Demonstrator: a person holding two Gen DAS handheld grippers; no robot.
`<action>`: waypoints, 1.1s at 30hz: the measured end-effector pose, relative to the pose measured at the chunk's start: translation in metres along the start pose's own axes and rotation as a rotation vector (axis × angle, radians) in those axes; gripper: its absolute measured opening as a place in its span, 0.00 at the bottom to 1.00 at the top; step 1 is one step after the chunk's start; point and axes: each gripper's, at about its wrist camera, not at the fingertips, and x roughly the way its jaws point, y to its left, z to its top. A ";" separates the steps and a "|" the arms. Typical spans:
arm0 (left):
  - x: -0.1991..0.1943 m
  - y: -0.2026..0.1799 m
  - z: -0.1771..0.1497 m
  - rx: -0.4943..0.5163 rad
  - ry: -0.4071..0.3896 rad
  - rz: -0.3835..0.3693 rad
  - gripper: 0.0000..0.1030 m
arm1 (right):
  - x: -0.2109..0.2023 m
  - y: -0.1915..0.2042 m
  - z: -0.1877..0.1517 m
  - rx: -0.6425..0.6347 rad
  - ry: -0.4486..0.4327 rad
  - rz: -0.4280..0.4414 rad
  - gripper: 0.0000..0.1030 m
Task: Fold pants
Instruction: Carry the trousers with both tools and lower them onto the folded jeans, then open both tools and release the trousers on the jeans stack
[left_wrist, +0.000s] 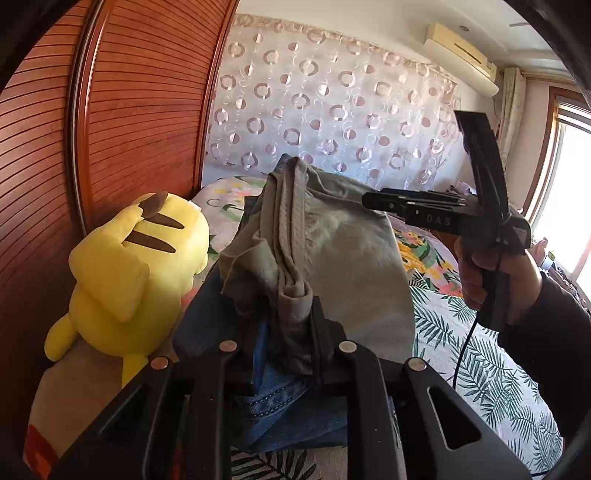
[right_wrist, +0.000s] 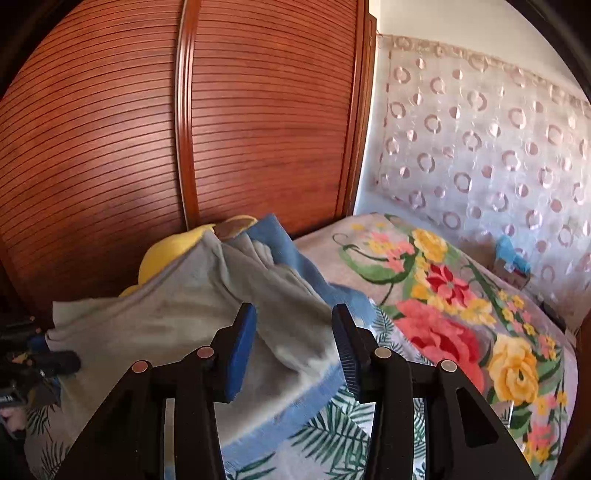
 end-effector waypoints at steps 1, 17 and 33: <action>0.001 0.001 -0.001 -0.001 0.002 0.002 0.19 | 0.002 -0.003 -0.002 0.008 0.010 -0.007 0.43; -0.009 -0.006 -0.006 0.030 0.019 0.061 0.44 | -0.013 0.013 -0.009 0.144 0.015 -0.032 0.43; -0.044 -0.007 -0.019 0.071 0.006 0.134 0.80 | -0.076 0.047 -0.044 0.163 -0.004 -0.014 0.43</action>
